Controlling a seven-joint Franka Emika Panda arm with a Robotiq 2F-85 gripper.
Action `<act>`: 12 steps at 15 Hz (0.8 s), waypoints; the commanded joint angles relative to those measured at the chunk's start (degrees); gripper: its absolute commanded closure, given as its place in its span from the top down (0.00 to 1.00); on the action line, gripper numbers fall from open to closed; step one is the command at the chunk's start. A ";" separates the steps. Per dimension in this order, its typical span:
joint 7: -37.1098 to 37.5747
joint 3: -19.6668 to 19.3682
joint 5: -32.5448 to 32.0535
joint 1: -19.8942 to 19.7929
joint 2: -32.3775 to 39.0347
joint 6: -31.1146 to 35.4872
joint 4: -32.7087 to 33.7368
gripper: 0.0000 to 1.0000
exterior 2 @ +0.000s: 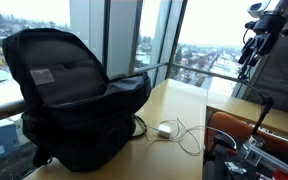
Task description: Put the white charger in the black bag and then lay the bag on the table
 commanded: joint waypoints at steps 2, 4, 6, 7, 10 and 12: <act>-0.61 1.04 0.77 -1.17 0.26 -0.07 0.08 1.00; -0.60 1.04 0.77 -1.17 0.26 -0.07 0.08 1.00; -0.60 1.04 0.77 -1.17 0.26 -0.07 0.08 1.00; -0.60 1.04 0.77 -1.17 0.26 -0.07 0.08 1.00; -0.60 1.04 0.77 -1.17 0.26 -0.07 0.09 1.00; -0.01 2.34 1.33 -0.02 0.49 0.29 0.04 1.00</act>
